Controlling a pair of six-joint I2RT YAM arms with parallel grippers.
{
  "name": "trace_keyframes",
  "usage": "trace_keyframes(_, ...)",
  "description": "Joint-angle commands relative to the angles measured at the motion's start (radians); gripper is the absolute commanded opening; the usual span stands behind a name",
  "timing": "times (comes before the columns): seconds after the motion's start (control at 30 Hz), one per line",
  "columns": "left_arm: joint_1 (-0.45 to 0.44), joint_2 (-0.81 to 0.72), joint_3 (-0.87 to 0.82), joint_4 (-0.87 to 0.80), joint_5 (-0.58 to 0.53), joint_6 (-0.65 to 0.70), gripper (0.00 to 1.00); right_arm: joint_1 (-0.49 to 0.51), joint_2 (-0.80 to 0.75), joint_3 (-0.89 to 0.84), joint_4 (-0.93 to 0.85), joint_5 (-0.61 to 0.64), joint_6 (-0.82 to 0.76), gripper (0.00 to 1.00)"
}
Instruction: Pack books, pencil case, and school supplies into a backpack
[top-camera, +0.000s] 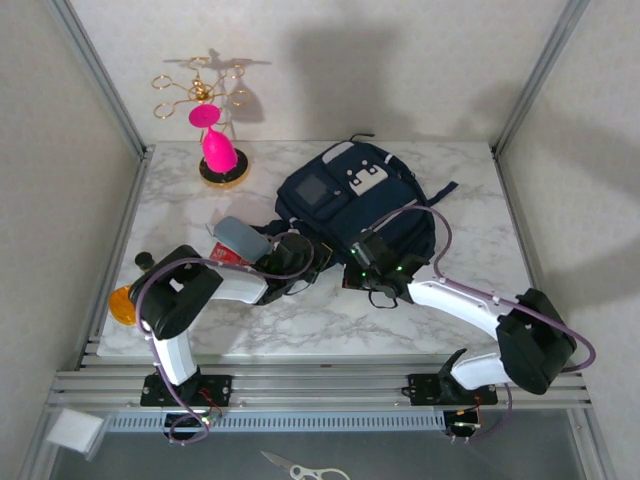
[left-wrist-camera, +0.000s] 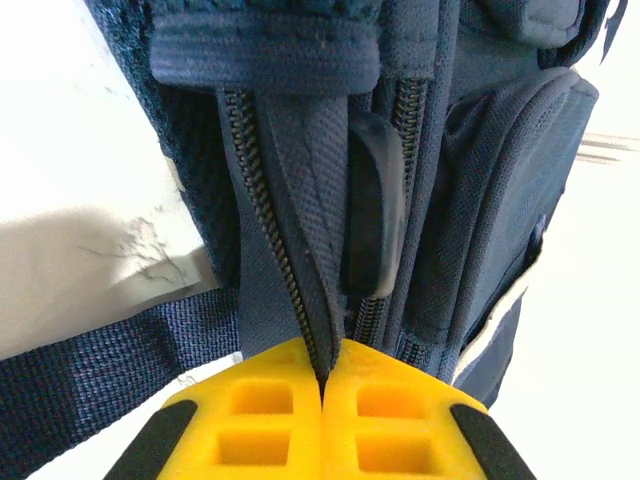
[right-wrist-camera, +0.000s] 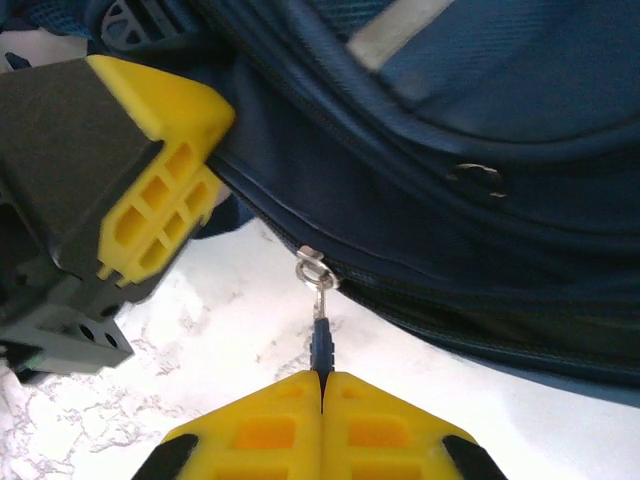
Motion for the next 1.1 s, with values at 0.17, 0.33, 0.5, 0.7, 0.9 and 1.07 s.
trace_keyframes(0.17, 0.213, -0.119, 0.04, -0.218, -0.117, 0.272, 0.0, -0.093, -0.219, -0.103, -0.231, -0.02, 0.013, 0.0)
trace_keyframes(0.33, 0.271, -0.069, 0.084, -0.169, 0.048, 0.319, 0.0, -0.095, -0.194, -0.07, -0.207, -0.06, -0.09, 0.0)
trace_keyframes(0.5, 0.258, -0.107, 0.065, -0.186, 0.098, 0.335, 0.32, -0.091, -0.172, -0.052, -0.055, -0.16, -0.141, 0.0)
trace_keyframes(0.7, 0.154, -0.24, -0.085, -0.171, 0.093, 0.206, 0.67, -0.09, -0.143, -0.055, -0.019, -0.179, -0.191, 0.0)
trace_keyframes(0.9, -0.038, -0.185, -0.108, -0.07, 0.004, -0.041, 0.68, -0.095, -0.12, -0.044, -0.042, -0.166, -0.201, 0.0)
trace_keyframes(1.07, -0.067, -0.052, -0.008, -0.051, -0.053, -0.091, 0.54, -0.095, -0.138, -0.058, -0.039, -0.169, -0.201, 0.0)
